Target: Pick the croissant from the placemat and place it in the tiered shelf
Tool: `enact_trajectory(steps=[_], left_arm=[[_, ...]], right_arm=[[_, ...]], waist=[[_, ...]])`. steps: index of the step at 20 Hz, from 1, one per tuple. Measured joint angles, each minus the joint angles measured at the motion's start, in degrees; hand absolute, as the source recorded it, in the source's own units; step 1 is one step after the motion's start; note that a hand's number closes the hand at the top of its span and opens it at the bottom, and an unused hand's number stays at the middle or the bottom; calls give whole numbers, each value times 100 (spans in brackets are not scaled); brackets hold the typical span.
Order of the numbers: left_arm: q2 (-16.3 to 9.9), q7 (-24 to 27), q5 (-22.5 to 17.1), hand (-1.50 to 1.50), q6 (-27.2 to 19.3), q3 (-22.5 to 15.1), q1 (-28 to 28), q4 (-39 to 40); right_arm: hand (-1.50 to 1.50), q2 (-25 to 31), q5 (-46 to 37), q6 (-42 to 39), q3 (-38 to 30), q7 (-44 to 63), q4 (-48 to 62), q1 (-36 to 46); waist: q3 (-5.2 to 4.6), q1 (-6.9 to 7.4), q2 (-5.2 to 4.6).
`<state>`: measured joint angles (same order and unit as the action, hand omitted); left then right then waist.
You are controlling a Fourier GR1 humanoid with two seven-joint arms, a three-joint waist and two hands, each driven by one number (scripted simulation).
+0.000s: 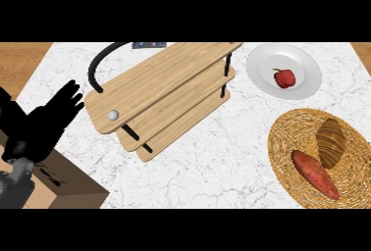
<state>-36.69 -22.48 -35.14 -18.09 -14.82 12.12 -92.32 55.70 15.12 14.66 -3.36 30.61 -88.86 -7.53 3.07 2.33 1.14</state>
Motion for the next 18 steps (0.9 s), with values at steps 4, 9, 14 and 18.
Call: enact_trajectory(steps=[4,9,14,18], left_arm=[[-22,14,-2,0,-26,-37,23,-34],[-40,84,26,0,-61,-75,31,-66],[-80,139,-9,0,-76,-96,31,-10],[-107,201,11,0,-79,-134,40,19]], right_arm=[[-150,64,-163,24,362,703,-106,243],[-150,69,-431,53,804,1398,-205,550],[-150,-38,-769,198,1181,1967,-209,811],[-150,-105,-1041,242,1426,2275,-148,1061]], waist=[[-12,43,-15],[-19,72,-21],[-18,33,-25],[-16,22,-24]])
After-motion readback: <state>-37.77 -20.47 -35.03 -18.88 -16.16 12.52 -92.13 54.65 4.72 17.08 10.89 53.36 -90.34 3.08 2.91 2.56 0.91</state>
